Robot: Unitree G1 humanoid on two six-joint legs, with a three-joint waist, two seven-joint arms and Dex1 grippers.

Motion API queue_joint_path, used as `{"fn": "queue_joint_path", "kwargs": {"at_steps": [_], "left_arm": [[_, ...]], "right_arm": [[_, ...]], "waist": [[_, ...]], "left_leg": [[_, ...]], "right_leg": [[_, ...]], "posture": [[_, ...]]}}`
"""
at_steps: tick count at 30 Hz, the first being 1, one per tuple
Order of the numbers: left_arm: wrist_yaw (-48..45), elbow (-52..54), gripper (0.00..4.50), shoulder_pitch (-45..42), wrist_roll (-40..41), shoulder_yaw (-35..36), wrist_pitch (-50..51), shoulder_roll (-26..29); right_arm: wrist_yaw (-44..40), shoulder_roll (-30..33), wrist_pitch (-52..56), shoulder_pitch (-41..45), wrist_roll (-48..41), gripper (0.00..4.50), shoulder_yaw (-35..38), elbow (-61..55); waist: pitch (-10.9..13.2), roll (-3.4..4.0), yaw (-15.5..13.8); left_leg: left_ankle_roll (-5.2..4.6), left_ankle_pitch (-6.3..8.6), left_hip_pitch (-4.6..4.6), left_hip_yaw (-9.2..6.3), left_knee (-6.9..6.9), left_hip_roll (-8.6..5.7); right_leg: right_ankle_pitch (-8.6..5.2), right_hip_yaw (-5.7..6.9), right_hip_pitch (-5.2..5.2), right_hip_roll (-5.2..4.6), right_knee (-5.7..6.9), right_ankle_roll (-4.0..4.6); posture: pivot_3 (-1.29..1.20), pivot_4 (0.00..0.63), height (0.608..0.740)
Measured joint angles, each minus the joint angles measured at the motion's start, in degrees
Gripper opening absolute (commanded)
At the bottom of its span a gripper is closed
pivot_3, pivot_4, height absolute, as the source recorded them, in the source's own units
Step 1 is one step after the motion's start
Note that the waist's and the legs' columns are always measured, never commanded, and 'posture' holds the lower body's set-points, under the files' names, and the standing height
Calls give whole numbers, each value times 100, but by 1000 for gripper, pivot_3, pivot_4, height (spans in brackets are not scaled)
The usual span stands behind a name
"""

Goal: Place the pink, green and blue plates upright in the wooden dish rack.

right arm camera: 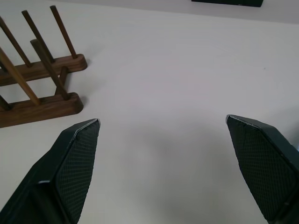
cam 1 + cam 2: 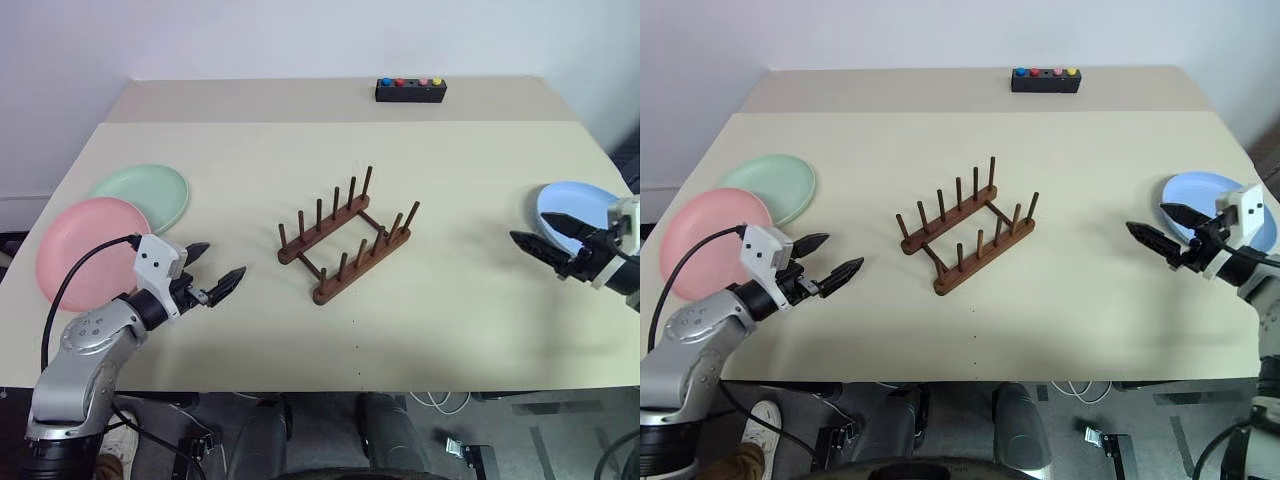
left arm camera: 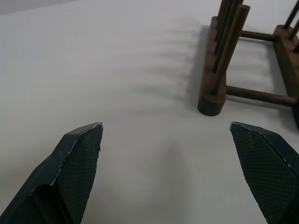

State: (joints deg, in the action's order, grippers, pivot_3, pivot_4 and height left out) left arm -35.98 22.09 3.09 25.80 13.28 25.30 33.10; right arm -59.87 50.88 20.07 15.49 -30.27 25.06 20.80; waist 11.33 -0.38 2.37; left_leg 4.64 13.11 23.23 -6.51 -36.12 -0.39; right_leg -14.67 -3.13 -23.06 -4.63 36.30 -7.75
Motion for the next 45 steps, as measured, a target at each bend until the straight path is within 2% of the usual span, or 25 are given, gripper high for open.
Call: {"fn": "queue_joint_path", "kwargs": {"at_steps": [5,9,16,19,23,31,35,38,44,45], "left_arm": [[3,128,4500,254,-8,1,-69,-20],[-12,275,4500,371,6,-1,-48,1],[-632,750,4500,1004,246,7,143,558],[-860,782,4500,908,245,-233,215,749],[-1049,646,4500,236,-73,-1140,279,820],[-1034,-299,4500,-1001,-692,-2465,205,17],[-761,-623,4500,-1302,-1033,-2830,172,-486],[-699,-654,3645,-1305,-1188,-2939,104,-593],[-620,-763,666,-1300,-1257,-2886,19,-692],[-635,-762,664,-1299,-1257,-2876,17,-692]], "right_arm": [[-108,207,-22,164,35,4401,0,223],[-134,198,16,-125,54,4401,-1,104],[-106,26,155,-474,-45,4401,1,-506],[15,-254,244,-819,-88,4401,-20,-1065],[178,-569,282,-1373,-66,4401,-332,-2070],[920,-1114,716,-2528,-329,4401,-413,-4125],[1187,-1453,723,-2906,-397,4401,-459,-4425],[1360,-1612,716,-2996,-395,4500,-537,-4542],[1564,-1626,717,-3024,-395,4500,-661,-4665],[1586,-1631,717,-3026,-399,4500,-667,-4706]], "waist": [[0,0,1],[0,0,-21],[-1,2,3],[-2,3,-50],[-6,10,-124],[-12,8,-147],[-13,7,-162],[-16,9,-162],[-20,14,-165],[-20,14,-165]], "left_leg": [[0,0,-2,0,2,1],[0,0,0,1,-1,1],[0,0,-5,3,4,4],[0,0,-3,2,-1,2],[0,0,-5,4,-4,1],[-1,0,-11,0,-2,1],[0,0,-16,0,-4,1],[0,0,-24,0,-1,2],[-1,1,-31,0,0,2],[-1,1,-32,0,0,2]], "right_leg": [[-7,1,0,1,0,14],[-7,0,3,0,-3,13],[-12,-1,3,2,-2,20],[-13,0,8,1,-5,22],[-12,-2,11,1,-6,21],[-10,0,16,2,-6,16],[-12,0,27,1,-9,18],[-13,0,31,2,-10,19],[-15,0,40,1,-13,21],[-15,0,40,1,-13,21]], "posture": [[0,150,734],[0,150,734],[0,150,734],[0,150,734],[0,150,734],[0,150,734],[0,150,734],[0,150,734],[0,150,734],[0,150,734]]}}
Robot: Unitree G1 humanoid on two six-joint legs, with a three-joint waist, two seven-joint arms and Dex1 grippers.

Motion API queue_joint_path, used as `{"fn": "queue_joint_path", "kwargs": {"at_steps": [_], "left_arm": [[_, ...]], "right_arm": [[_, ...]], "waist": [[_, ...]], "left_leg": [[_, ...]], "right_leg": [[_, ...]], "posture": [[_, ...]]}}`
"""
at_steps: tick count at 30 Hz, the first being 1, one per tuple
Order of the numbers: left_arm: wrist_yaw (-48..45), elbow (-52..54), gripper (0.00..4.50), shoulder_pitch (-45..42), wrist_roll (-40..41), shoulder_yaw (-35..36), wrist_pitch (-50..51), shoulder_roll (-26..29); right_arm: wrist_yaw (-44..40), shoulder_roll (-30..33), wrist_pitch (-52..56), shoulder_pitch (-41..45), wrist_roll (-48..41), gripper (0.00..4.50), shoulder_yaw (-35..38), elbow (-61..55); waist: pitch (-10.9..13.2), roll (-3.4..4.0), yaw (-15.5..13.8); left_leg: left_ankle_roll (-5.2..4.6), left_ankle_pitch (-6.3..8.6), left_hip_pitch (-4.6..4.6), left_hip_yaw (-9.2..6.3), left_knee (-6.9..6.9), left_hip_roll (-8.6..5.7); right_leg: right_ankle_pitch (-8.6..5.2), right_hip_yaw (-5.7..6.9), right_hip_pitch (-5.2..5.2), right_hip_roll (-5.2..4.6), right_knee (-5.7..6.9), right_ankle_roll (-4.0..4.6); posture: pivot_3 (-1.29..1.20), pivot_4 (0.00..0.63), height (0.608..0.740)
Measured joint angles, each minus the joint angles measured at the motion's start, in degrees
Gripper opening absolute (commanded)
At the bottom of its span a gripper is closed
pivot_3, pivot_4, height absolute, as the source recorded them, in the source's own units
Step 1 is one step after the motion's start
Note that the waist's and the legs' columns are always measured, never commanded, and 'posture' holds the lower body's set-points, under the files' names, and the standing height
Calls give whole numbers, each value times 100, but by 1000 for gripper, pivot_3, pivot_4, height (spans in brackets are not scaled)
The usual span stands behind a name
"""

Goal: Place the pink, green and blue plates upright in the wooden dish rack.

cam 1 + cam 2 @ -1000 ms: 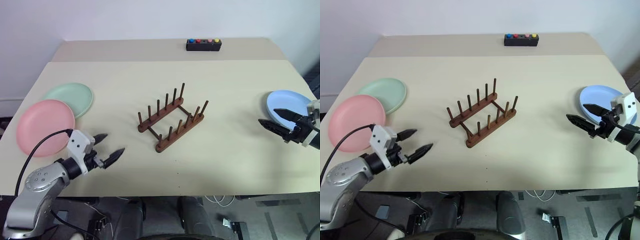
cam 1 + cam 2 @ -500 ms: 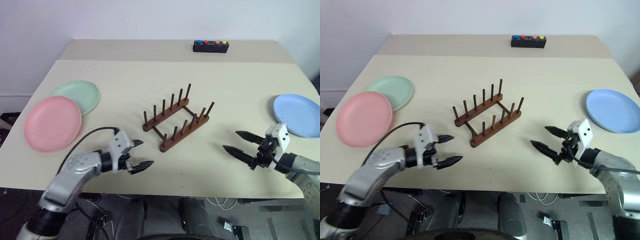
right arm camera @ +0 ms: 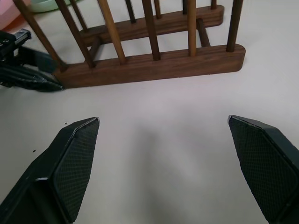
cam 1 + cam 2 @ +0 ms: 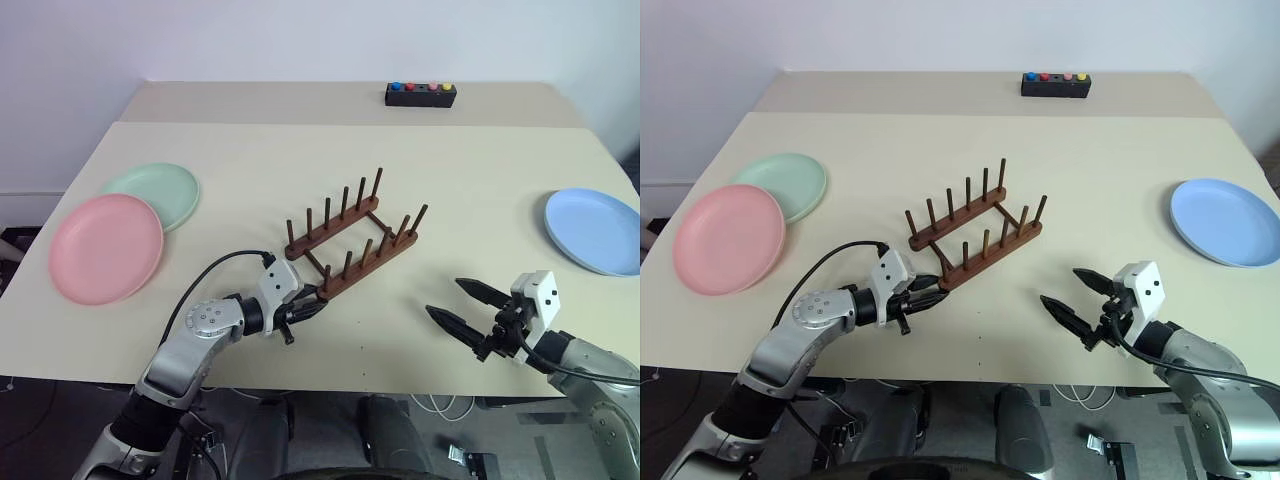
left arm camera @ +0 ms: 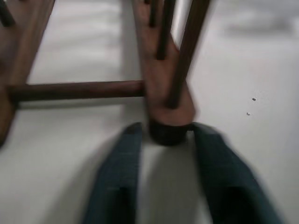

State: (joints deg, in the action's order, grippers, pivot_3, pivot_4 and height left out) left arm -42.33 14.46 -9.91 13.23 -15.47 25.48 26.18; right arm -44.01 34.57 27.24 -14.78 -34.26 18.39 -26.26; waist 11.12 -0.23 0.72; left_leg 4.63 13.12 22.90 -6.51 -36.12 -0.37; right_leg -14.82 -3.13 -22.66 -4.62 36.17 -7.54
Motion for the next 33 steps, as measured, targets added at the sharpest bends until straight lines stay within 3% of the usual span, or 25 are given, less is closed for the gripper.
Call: {"fn": "queue_joint_path", "kwargs": {"at_steps": [8,14,20,26,32,33], "left_arm": [[-113,-88,664,-71,-30,20,-52,-10],[-1355,-1329,664,-1292,-135,-241,-712,249],[-2588,-2486,664,-2227,-202,-637,-1611,-5],[-2850,-3863,664,-2745,-540,-677,-2412,-337],[-2840,-4421,664,-2938,-637,-558,-2746,-540],[-2834,-4480,1703,-2956,-636,-537,-2753,-570]], "right_arm": [[36,10,-29,-6,-32,4500,4,-9],[-37,3,-312,-7,146,4500,16,418],[107,-238,-542,-298,198,4500,49,389],[303,-399,-679,-603,217,4500,65,290],[391,-425,-762,-685,218,4500,68,205],[397,-424,-766,-677,218,4500,68,205]], "waist": [[0,0,-1],[1,-2,-13],[1,-3,0],[2,-4,11],[2,-4,10],[2,-4,8]], "left_leg": [[0,0,-5,0,0,0],[-1,0,-3,0,-1,-1],[-5,2,-1,-1,8,-1],[-6,3,-1,-1,3,-1],[-6,3,-2,-1,5,-1],[-6,3,-2,-1,4,-1]], "right_leg": [[0,0,4,0,0,0],[-1,4,10,-2,-8,2],[-2,4,3,-1,-4,-8],[-3,4,4,0,-3,-7],[-2,4,4,-1,-3,-9],[-2,4,5,-1,-2,-9]], "posture": [[0,150,734],[0,150,734],[0,150,734],[0,150,734],[0,150,734],[0,150,734]]}}
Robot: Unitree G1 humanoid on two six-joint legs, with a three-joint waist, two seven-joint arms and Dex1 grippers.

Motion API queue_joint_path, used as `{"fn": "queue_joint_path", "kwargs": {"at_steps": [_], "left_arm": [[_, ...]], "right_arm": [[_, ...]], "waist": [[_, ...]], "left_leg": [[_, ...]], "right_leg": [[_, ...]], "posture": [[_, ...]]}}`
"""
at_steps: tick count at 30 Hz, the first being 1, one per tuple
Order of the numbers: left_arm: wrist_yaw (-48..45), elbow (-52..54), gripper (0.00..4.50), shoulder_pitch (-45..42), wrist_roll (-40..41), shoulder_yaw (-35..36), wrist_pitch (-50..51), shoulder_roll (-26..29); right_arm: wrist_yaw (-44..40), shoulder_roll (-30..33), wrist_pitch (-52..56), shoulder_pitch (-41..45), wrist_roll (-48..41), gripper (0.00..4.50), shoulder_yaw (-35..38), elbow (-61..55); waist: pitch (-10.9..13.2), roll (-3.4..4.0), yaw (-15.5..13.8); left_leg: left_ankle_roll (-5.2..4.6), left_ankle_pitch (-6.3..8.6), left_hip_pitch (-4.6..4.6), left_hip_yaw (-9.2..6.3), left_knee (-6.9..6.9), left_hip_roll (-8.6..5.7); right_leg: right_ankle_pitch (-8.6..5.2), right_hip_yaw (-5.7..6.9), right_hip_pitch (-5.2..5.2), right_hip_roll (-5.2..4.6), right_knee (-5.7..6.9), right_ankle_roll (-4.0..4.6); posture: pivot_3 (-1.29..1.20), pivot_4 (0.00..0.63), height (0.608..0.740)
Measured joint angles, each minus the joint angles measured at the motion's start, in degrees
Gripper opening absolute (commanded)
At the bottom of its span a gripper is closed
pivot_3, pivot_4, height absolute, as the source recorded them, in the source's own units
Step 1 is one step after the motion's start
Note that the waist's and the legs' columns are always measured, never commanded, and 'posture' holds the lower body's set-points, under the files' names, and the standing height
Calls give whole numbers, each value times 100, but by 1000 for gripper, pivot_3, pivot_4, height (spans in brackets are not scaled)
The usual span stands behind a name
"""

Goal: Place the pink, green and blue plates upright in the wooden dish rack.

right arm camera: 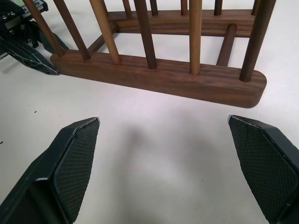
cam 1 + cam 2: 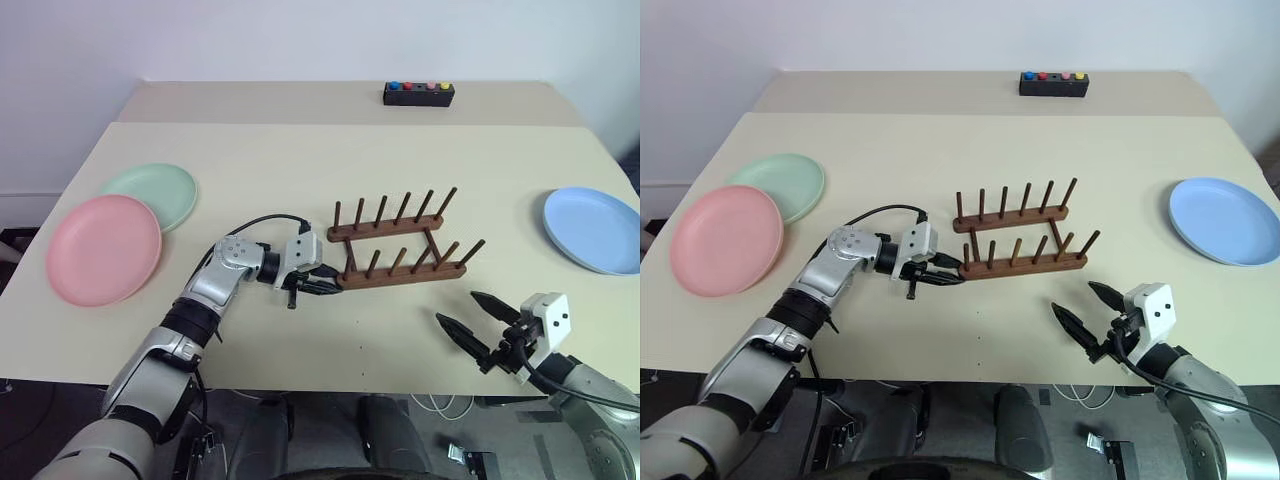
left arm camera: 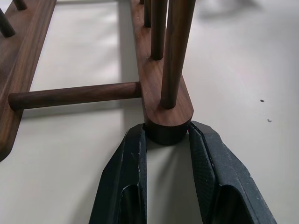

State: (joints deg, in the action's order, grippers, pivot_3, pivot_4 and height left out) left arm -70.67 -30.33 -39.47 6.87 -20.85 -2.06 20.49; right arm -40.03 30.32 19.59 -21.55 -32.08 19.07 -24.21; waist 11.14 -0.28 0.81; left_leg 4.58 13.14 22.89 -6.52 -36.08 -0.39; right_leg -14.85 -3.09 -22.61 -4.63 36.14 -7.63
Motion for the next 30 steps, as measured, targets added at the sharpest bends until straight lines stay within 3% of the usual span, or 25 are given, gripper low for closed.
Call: {"fn": "queue_joint_path", "kwargs": {"at_steps": [6,9,12,18,19,23,30], "left_arm": [[221,144,4470,162,33,365,285,78],[326,681,4470,515,121,496,567,214],[325,1390,3418,989,361,669,1065,440],[327,2878,327,1805,678,786,1840,840],[362,3007,308,1850,687,774,1955,854],[568,3399,308,1910,594,392,2260,704],[1248,2960,308,1564,197,61,2202,92]], "right_arm": [[20,18,-4,149,45,4500,-14,1],[13,65,-7,311,121,4500,-57,22],[14,156,-11,435,255,3607,-77,150],[-17,391,-12,726,630,517,-200,641],[-49,408,-9,751,641,68,-218,663],[-202,579,112,874,654,68,-266,679],[-84,684,350,1312,958,68,-602,766]], "waist": [[0,0,14],[0,0,18],[0,1,15],[0,1,-33],[0,1,-28],[0,1,-10],[0,0,-5]], "left_leg": [[0,0,-1,-1,2,0],[0,0,-1,-1,4,1],[0,0,-3,-2,5,1],[0,0,-4,-3,1,1],[0,0,-4,-3,-2,1],[0,0,-5,-2,-4,0],[0,0,-7,-2,-3,0]], "right_leg": [[2,0,-1,0,1,-4],[2,0,-1,0,1,-5],[1,0,0,0,3,-3],[-1,2,4,-2,2,2],[-2,1,5,-2,2,3],[-2,0,9,-2,-1,3],[-1,1,8,-1,0,1]], "posture": [[0,150,734],[0,150,734],[0,150,734],[0,150,734],[0,150,734],[0,150,734],[0,150,734]]}}
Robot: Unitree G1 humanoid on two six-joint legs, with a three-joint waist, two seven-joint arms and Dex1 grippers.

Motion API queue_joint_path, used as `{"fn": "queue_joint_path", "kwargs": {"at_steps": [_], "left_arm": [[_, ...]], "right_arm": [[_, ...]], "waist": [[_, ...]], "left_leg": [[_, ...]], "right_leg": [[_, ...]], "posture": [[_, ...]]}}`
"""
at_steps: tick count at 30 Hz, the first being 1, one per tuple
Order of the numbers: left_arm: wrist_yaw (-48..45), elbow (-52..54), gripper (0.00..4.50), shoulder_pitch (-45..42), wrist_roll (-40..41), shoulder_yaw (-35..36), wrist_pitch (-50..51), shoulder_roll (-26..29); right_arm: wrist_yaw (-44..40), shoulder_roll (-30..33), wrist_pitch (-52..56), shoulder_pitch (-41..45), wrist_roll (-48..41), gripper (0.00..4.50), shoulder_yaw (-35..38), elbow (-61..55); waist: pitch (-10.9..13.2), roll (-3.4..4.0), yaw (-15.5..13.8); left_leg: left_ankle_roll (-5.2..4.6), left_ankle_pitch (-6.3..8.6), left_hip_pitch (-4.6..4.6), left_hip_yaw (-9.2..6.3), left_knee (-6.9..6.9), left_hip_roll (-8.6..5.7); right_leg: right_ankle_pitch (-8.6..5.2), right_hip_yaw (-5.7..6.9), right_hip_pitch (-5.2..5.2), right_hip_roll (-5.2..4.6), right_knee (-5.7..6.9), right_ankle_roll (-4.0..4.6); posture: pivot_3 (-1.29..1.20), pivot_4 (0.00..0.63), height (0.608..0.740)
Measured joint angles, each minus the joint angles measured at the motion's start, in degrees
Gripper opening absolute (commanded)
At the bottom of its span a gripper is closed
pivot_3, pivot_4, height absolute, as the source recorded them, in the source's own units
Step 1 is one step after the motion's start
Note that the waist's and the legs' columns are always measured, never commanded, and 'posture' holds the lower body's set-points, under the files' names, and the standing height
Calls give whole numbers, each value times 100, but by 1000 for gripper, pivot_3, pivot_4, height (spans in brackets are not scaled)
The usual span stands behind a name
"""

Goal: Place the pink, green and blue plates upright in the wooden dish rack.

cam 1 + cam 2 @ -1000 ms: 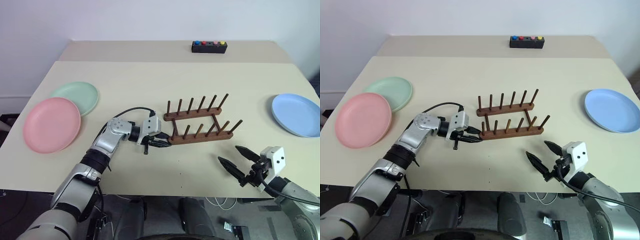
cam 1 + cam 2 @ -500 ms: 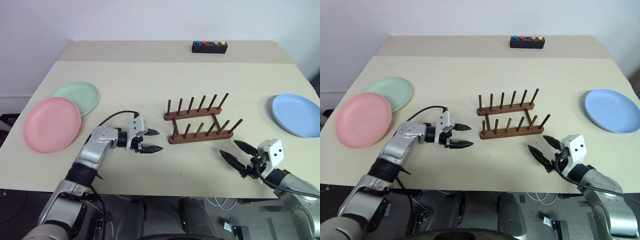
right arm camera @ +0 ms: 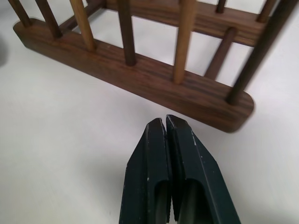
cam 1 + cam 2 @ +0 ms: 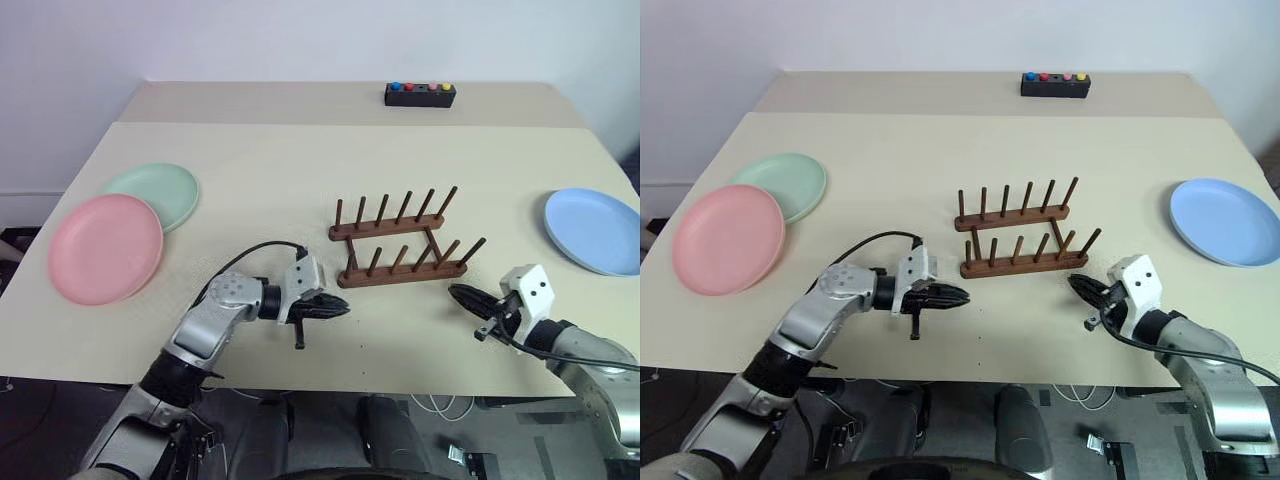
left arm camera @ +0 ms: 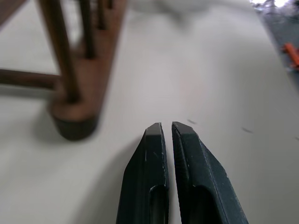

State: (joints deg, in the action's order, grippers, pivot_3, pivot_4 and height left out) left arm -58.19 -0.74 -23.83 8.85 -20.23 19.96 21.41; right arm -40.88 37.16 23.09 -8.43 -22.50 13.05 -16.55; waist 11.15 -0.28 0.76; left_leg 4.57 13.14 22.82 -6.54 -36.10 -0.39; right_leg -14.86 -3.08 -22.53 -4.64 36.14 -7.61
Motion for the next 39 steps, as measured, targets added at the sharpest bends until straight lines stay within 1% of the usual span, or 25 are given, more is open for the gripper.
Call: {"fn": "queue_joint_path", "kwargs": {"at_steps": [4,6,11,19,27,29,33,35,37,38,39], "left_arm": [[411,-427,308,-167,-229,13,-323,-235],[638,-650,308,-263,-309,59,-447,-364],[965,-954,308,-376,-391,142,-679,-464],[1225,-1195,308,-409,-461,200,-953,-534],[1215,-1224,308,-407,-442,268,-967,-527],[1138,-1001,308,-284,-373,323,-831,-382],[824,-182,308,253,-28,642,-346,217],[719,268,308,538,254,899,-65,475],[631,780,308,842,642,1306,306,797],[614,880,308,875,743,1451,421,894],[620,973,552,893,820,1576,519,960]], "right_arm": [[174,5,-13,265,379,68,-197,322],[285,-8,-151,533,575,68,-301,606],[402,-62,-400,826,797,68,-362,975],[448,-189,-737,1146,1004,68,-463,1429],[379,-191,-898,1165,1025,68,-476,1522],[213,-148,-907,994,944,68,-444,1359],[-319,11,-702,396,420,68,-311,705],[-528,81,-553,248,144,68,-272,346],[-723,250,-405,129,-95,68,-201,-45],[-758,271,-364,102,-146,68,-137,-140],[-781,273,-329,102,-171,19,-110,-194]], "waist": [[0,0,-1],[0,0,0],[0,0,3],[-1,0,8],[-1,0,12],[-1,0,17],[1,3,48],[2,4,49],[2,3,36],[2,2,21],[2,2,-12]], "left_leg": [[0,0,1,0,1,-1],[0,0,-1,0,-3,-1],[0,0,-4,0,2,-1],[0,0,-19,0,4,-1],[0,0,-20,0,5,-1],[0,0,-20,0,12,-1],[-1,1,-23,0,27,1],[-1,1,-23,0,24,2],[-1,1,-23,0,20,2],[-1,1,-24,0,17,2],[-1,1,-24,0,10,2]], "right_leg": [[2,0,0,-1,-1,-4],[3,0,0,0,1,-3],[10,0,2,0,1,-19],[10,0,15,0,1,-18],[11,0,16,0,1,-19],[9,0,14,0,1,-22],[6,-2,8,0,2,-20],[2,-2,10,0,4,-12],[-5,-1,12,-1,3,-1],[-5,-1,15,-1,2,0],[-7,0,18,-2,0,2]], "posture": [[0,150,734],[0,150,734],[0,150,734],[0,150,734],[0,150,734],[0,150,734],[0,150,734],[0,150,734],[0,150,734],[0,150,734],[0,150,734]]}}
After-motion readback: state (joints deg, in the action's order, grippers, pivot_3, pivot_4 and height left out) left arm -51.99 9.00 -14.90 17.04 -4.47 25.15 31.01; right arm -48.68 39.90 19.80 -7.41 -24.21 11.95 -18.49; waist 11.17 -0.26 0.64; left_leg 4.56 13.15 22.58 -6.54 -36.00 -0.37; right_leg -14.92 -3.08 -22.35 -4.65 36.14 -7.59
